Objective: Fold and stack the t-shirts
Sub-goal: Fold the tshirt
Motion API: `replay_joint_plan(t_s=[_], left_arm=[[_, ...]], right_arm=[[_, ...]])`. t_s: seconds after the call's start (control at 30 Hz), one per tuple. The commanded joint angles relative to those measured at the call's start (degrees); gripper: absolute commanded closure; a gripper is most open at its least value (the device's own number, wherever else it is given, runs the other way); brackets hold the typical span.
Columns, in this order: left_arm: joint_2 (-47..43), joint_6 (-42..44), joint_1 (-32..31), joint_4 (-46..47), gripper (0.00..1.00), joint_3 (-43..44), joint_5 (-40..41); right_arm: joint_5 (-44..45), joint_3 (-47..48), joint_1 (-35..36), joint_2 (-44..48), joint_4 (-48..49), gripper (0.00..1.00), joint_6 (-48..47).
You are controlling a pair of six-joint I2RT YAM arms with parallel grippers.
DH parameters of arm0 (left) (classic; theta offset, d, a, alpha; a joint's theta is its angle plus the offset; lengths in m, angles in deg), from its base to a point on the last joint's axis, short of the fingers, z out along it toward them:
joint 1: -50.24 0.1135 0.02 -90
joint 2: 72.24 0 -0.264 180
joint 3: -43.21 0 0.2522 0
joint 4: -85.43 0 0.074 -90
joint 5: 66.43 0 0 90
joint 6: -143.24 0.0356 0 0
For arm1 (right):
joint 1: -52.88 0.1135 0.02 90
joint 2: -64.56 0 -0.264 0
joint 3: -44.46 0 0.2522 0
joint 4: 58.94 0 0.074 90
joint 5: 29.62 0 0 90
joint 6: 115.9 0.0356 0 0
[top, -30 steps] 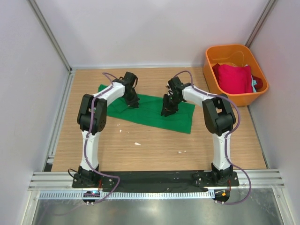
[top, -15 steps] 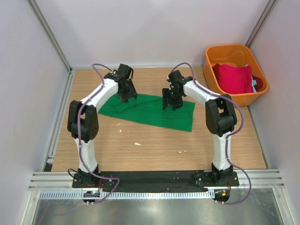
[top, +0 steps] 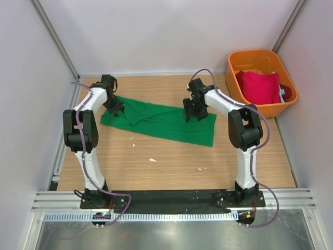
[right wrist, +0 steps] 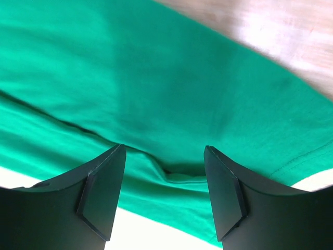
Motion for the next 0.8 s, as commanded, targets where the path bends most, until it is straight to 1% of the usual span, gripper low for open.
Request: replay_joint_plan(t_s=[0.0,0.13,0.23,0.37,0.43,0.47,0.5,0.57,0.6,0.63,0.67,0.7,0.73,0.77], left_arm=[[2.74,1.49,-0.82,3.03,0.67,3.85,-2.11],[9.14,1.41,-0.82,3.04,0.65,6.57,-1.32],[12.41,1.58,-0.82,1.20,0.64,9.65,-0.35],[17.50,4.56,-0.91,0.05,0.64,14.91,3.15],[19.18,6.14,-0.82,-1.08,0.64,17.20,4.57],[20.84,7.89,-0.82,-1.61,0.64,20.00,4.92],[21.46,8.69,-0.99,-1.88,0.64,21.25,4.66],[22.87,11.67,-1.26,-1.53,0.64,24.84,4.05],[24.53,12.91,-1.52,-1.53,0.64,26.43,3.26],[25.59,14.23,-2.22,-1.97,0.64,28.18,2.99],[26.38,17.63,-2.57,-1.97,0.63,31.42,2.29],[28.04,19.23,-3.01,-1.36,0.63,32.85,1.42],[28.93,20.90,-4.15,-1.27,0.63,35.82,0.71],[29.72,23.01,-4.85,-1.36,0.63,37.41,0.53]], right_arm=[[2.35,-3.30,0.09,0.61,0.96,0.32,-1.13],[5.42,-5.86,0.00,0.78,1.58,0.32,-1.40],[5.86,-7.26,0.09,0.61,1.23,0.32,-0.78],[5.69,-10.77,1.75,1.92,0.35,0.32,3.68],[5.08,-14.55,3.77,3.15,0.52,0.31,6.50],[3.51,-16.21,4.39,4.90,0.96,0.31,10.69],[3.40,-19.80,5.96,5.87,1.31,0.31,13.17],[-1.33,-23.24,8.07,8.67,2.98,0.30,18.09],[-4.91,-26.05,9.74,9.65,4.90,0.30,22.03],[-6.51,-27.12,13.24,10.88,6.13,0.30,24.07],[-7.83,-28.09,15.36,11.85,7.37,0.30,25.66],[-10.02,-29.40,17.21,13.86,9.55,0.30,28.55],[-11.09,-29.68,20.97,14.57,10.71,0.30,29.27],[-11.97,-29.59,22.48,15.02,11.41,0.30,29.45]])
